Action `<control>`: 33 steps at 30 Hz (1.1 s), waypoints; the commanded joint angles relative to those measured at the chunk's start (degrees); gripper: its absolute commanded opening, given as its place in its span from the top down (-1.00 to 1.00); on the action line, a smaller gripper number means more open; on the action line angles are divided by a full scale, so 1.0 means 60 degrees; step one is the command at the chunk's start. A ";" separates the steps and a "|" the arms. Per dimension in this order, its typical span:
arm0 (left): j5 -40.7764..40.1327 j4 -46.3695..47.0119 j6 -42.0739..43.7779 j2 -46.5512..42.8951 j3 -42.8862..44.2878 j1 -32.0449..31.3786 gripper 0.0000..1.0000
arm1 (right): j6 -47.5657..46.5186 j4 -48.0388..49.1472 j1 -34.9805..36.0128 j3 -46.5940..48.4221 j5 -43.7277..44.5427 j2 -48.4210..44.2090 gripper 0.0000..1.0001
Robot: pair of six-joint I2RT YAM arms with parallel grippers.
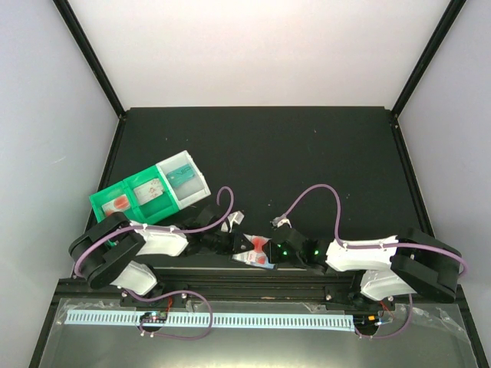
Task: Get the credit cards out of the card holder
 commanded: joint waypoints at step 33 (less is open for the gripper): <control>-0.0753 -0.1470 0.0219 -0.1512 0.0139 0.0115 0.97 | -0.0214 -0.0073 0.0031 0.0029 -0.0064 0.0158 0.70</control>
